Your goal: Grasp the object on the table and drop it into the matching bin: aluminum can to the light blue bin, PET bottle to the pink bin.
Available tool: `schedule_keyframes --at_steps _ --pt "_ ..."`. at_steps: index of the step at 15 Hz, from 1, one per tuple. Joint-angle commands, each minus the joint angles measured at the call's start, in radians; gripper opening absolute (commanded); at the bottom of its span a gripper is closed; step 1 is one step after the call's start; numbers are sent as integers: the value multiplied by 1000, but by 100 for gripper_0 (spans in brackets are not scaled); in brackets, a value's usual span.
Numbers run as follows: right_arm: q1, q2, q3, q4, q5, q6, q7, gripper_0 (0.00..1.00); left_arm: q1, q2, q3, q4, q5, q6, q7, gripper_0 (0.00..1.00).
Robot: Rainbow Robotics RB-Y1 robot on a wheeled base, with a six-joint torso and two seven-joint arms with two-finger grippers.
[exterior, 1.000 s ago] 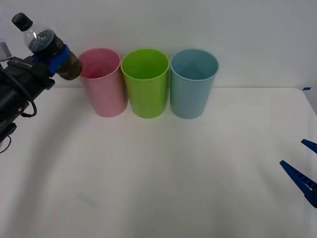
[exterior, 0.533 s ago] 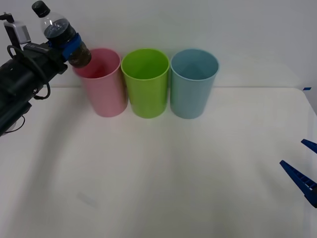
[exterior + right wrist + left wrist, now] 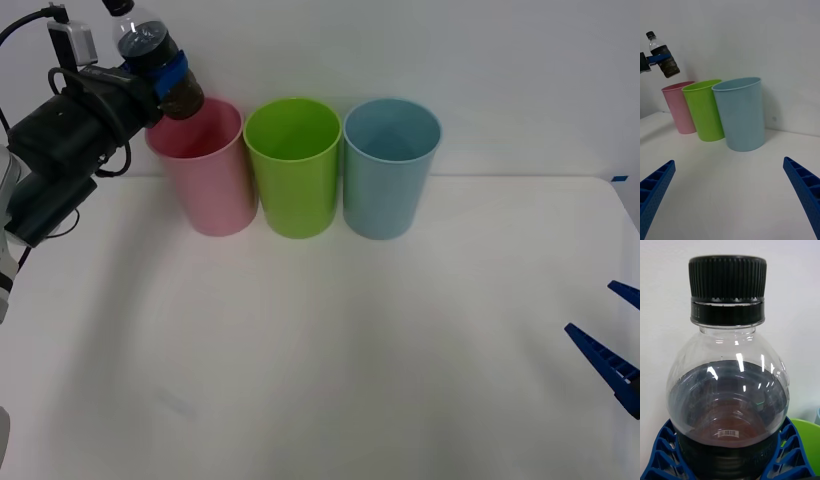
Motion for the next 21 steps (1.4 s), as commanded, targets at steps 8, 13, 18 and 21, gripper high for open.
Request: schedule_keyframes --at_steps 8,13,18,21 --pt "0 0 0 0 0 0 0 100 -41 -22 0 40 -52 18 -2 31" --pt "0 0 0 0 0 0 0 100 -40 -22 0 40 -43 22 6 100" --pt "0 0 0 0 0 0 0 100 -34 -21 2 40 -9 -2 7 100" --pt "0 0 0 0 0 0 0 100 -9 -2 2 38 49 -54 -2 100"
